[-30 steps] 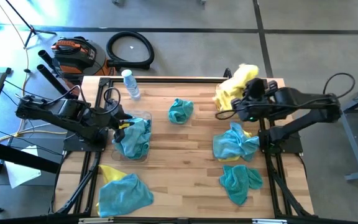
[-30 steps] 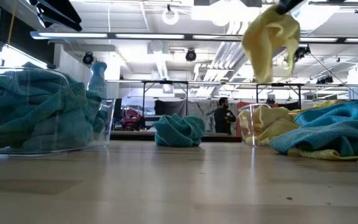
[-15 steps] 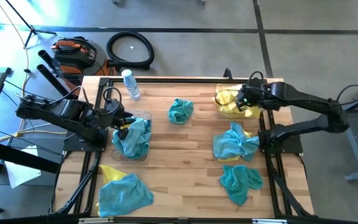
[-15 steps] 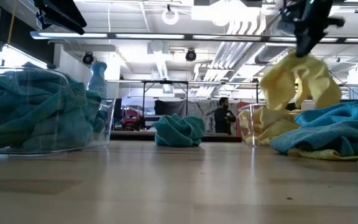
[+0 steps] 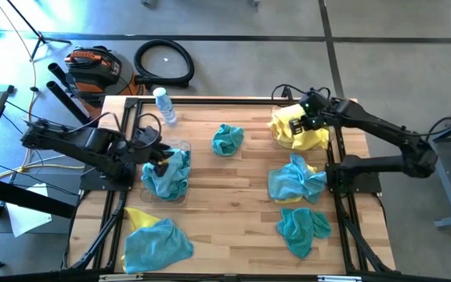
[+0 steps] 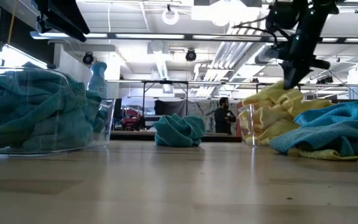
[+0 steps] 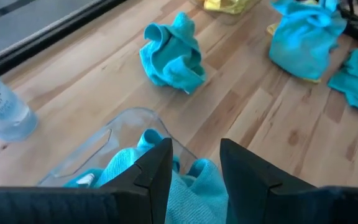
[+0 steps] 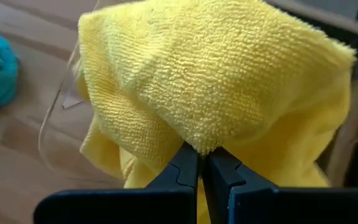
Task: Sort microfiber towel by color & place in baskets
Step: Put the yellow microfiber cloth into the right transparent bin
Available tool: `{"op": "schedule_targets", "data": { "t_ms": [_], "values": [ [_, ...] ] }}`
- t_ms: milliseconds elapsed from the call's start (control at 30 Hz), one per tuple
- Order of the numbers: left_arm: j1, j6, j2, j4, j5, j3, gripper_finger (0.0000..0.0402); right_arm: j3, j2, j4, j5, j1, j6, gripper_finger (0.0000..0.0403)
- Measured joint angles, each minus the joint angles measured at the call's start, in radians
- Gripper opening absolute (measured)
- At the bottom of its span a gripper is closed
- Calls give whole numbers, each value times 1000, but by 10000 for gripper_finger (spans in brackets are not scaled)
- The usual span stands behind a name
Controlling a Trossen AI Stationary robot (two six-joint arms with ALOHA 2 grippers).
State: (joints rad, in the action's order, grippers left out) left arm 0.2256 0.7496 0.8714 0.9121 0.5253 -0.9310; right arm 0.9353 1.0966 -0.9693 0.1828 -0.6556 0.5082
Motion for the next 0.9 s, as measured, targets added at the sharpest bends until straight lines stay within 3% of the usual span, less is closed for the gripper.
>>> {"op": "schedule_targets", "data": {
  "t_ms": [133,667,900],
  "values": [
    [0,0,28,-1,-5,0,124,-18,20,26,-92,-57,69,0],
    [0,43,82,-1,-7,0,124,-18,465,118,-97,-108,69,0],
    [0,62,82,-1,-7,0,124,-14,545,181,-114,-142,46,0]
  ]
}}
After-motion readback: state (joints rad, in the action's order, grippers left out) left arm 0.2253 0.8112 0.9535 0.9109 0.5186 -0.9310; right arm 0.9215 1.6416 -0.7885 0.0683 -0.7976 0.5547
